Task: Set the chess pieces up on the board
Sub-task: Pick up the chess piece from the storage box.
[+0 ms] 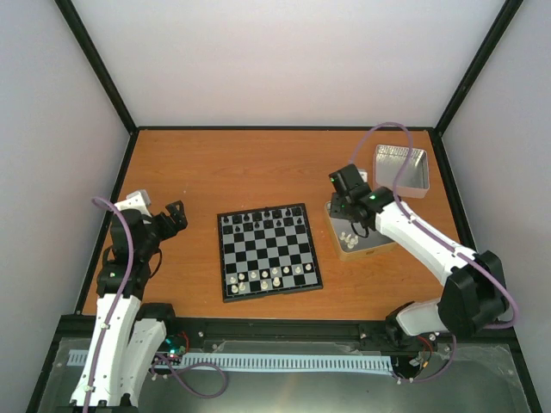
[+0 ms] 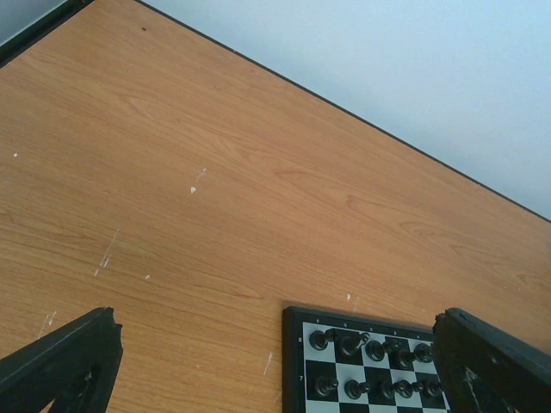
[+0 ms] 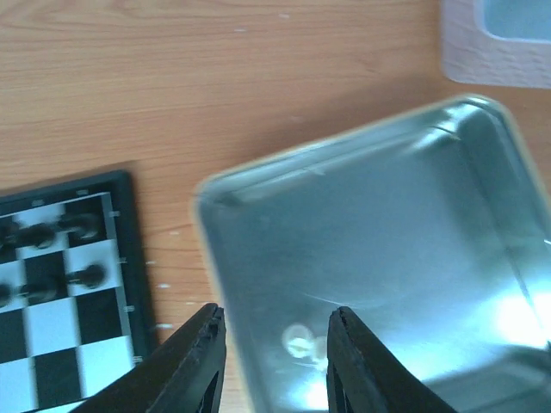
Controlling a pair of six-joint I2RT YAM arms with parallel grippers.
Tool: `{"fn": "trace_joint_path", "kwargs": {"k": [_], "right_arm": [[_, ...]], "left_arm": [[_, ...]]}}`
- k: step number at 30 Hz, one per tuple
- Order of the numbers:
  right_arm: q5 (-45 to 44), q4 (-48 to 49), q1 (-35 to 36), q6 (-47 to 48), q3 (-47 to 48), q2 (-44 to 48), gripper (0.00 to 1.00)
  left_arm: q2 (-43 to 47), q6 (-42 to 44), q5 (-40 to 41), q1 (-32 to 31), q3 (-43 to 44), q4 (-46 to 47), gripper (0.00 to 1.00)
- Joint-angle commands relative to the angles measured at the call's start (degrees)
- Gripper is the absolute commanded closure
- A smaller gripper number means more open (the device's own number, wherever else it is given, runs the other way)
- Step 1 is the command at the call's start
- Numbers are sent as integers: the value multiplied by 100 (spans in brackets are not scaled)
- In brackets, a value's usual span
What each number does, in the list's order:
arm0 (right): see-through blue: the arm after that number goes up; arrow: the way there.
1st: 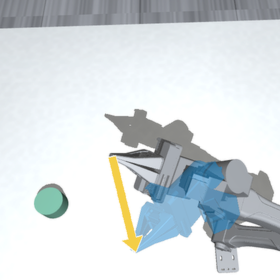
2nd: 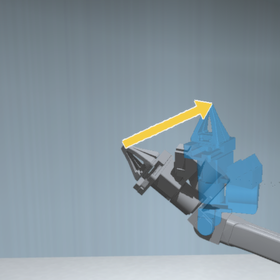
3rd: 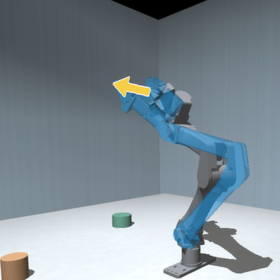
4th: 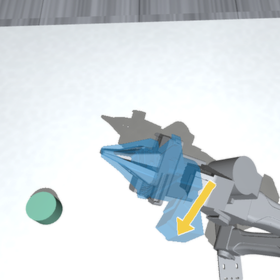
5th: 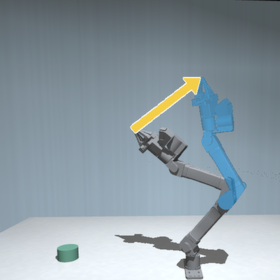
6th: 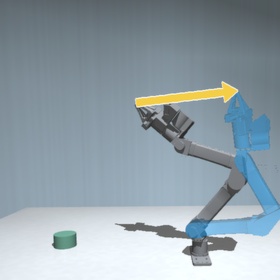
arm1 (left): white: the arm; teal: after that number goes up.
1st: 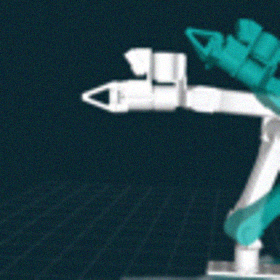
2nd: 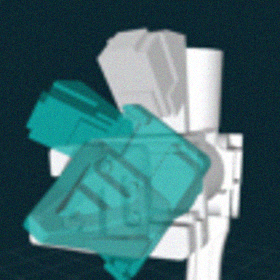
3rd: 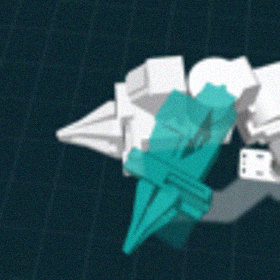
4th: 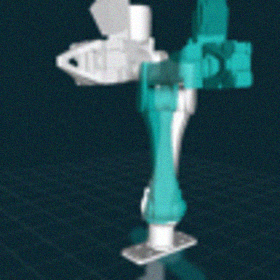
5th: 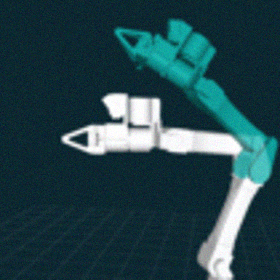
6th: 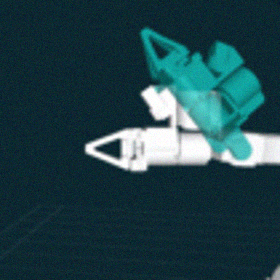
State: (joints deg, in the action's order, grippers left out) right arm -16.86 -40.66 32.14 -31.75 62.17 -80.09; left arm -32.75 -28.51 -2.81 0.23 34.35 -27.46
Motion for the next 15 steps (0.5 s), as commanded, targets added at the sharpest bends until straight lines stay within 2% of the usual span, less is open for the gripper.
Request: {"fn": "trace_joint_path", "kwargs": {"k": [1,11,15], "right_arm": [[11,-273,-551,145,-343,207,66],[592,-415,-755,165,-944,-82,67],[471,-207,-787,175,-1127,-240,76]], "left_arm": [[-7,65,-16,-22,200,84,0],[-47,74,-16,-22,204,81,0],[-47,74,-22,-20,204,77,0]]}}
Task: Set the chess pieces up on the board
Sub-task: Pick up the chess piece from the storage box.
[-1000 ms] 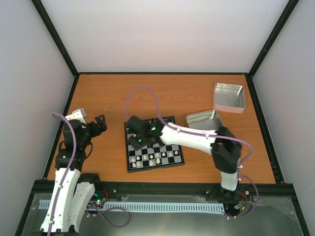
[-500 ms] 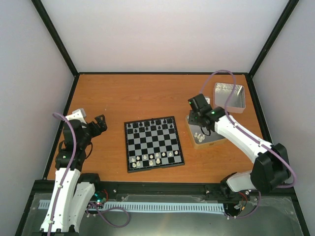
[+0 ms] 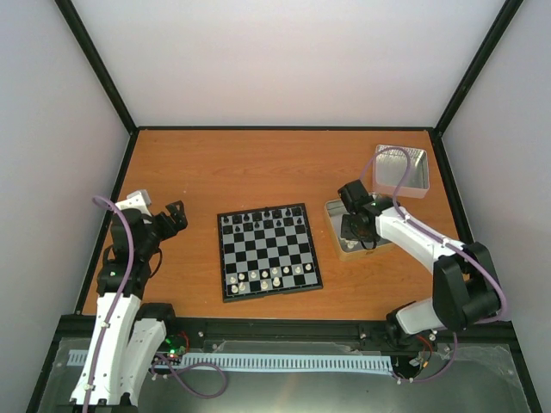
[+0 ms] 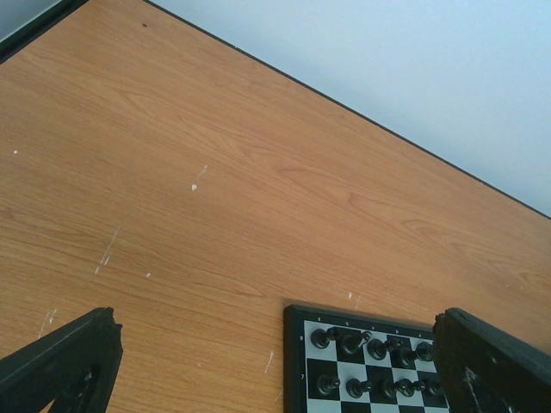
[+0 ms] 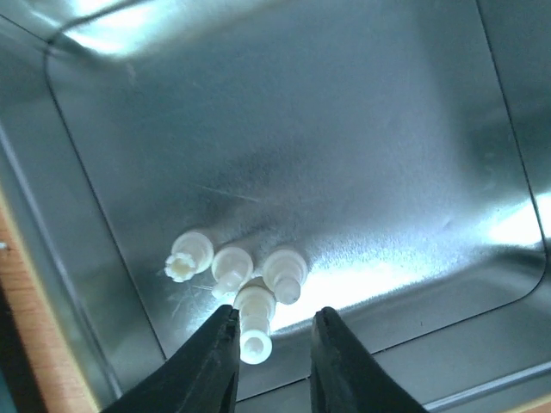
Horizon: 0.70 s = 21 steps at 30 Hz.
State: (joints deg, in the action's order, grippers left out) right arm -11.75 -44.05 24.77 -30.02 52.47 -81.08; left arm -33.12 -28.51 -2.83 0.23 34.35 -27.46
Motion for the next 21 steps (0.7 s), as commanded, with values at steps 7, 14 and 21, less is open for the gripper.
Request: {"fn": "trace_joint_path", "kwargs": {"k": [7,14,21], "right_arm": [[-62,496,-189,91,-197,-400,80],[19,625,-228,108,-164,-561,80],[-29,641,-272,73,-291,-576,82]], "left_arm": [[-1,74,-6,-20,204,70,0],[8,67,26,-19,204,63,0],[-17,65,37,-20,199,66,0]]}}
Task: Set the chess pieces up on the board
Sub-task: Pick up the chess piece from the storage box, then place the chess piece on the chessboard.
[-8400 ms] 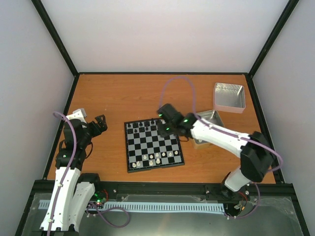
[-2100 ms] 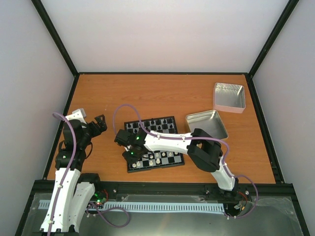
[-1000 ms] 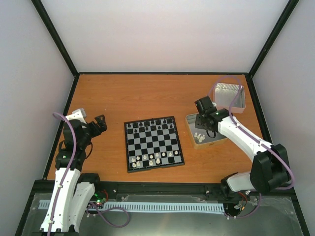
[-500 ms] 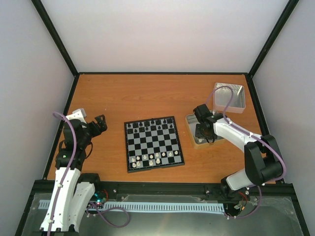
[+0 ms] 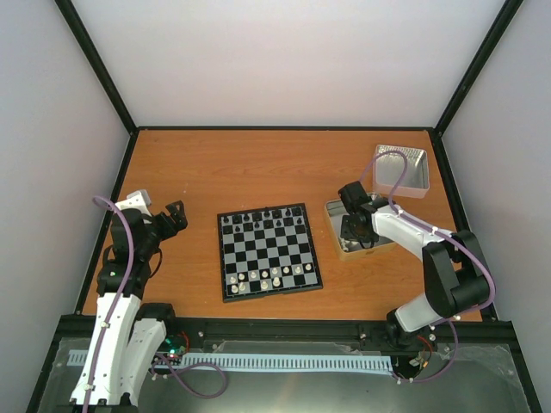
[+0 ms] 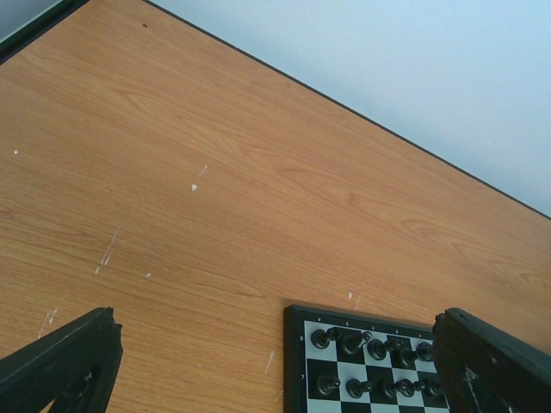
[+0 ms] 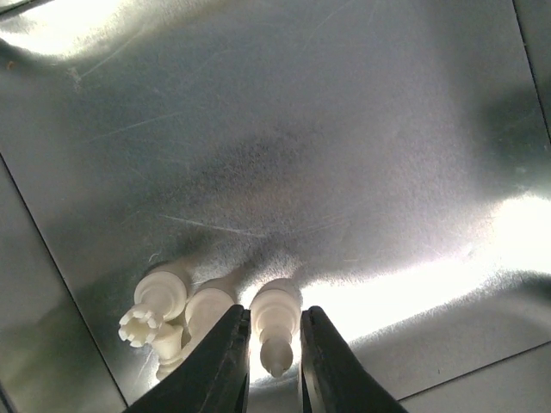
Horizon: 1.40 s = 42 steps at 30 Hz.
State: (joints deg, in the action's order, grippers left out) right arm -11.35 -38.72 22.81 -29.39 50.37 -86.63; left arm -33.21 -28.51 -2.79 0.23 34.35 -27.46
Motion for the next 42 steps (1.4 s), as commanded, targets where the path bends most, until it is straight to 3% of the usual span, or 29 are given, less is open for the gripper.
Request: {"fn": "trace_joint_path", "kwargs": {"k": [1,9,26,32,42], "right_arm": [[-75,98,-78,12,-88,-29,82],[-145,70,-94,92,-38,-4,94],[438,-443,105,399,844,894,95],[789,-287,869,246,929,1150,95],[433,518,2904,27,301,1015,95]], "left_arm": [[-10,65,30,-23,203,63,0],[-10,65,27,-22,204,65,0],[-27,65,-1,-18,195,81,0],[-54,64,-16,-18,204,78,0],[-54,65,-4,-23,196,81,0]]}}
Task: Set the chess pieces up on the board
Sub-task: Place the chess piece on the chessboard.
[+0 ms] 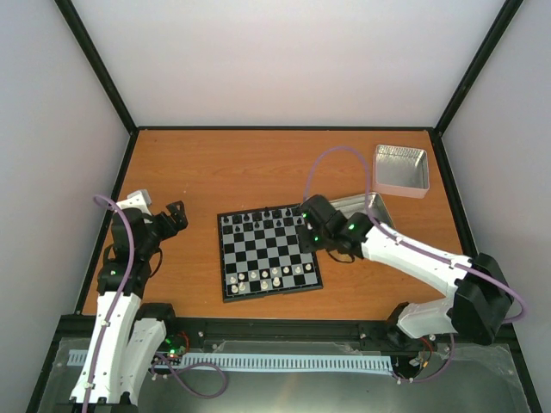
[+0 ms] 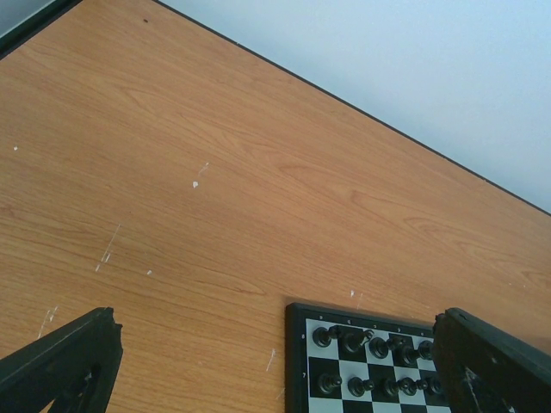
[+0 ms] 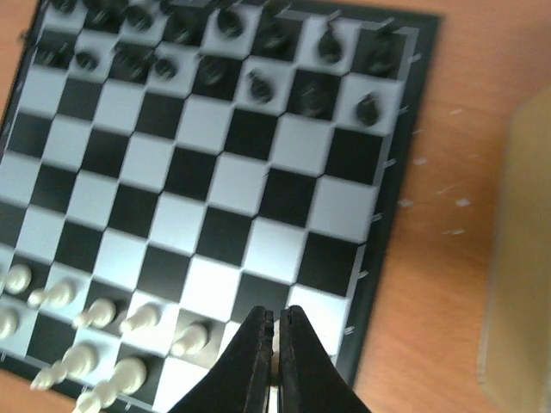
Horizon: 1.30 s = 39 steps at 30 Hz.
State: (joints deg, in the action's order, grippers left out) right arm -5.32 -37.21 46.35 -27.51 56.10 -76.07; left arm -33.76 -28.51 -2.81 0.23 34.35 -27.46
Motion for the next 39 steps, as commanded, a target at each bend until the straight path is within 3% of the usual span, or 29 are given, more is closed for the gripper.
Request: {"fn": "trace_joint_path", "kwargs": {"k": [1,9,22,30,39], "right_arm": [[-213,426,705,-201,-338,-64,95],[-283,778,1571,-396,-846,-192,95],[-335,1241,1772,-470,-1389,-299,94],[-540,956,1791,-516,-1196,-198,73],[-453,685,1790,-721,-1056,-305,72]], "left_arm": [[1,65,-12,-23,195,81,0],[-8,65,-20,-22,199,77,0],[-52,65,-12,-23,203,64,0],[-35,61,-8,-22,197,63,0],[-26,61,-9,-16,204,72,0]]}}
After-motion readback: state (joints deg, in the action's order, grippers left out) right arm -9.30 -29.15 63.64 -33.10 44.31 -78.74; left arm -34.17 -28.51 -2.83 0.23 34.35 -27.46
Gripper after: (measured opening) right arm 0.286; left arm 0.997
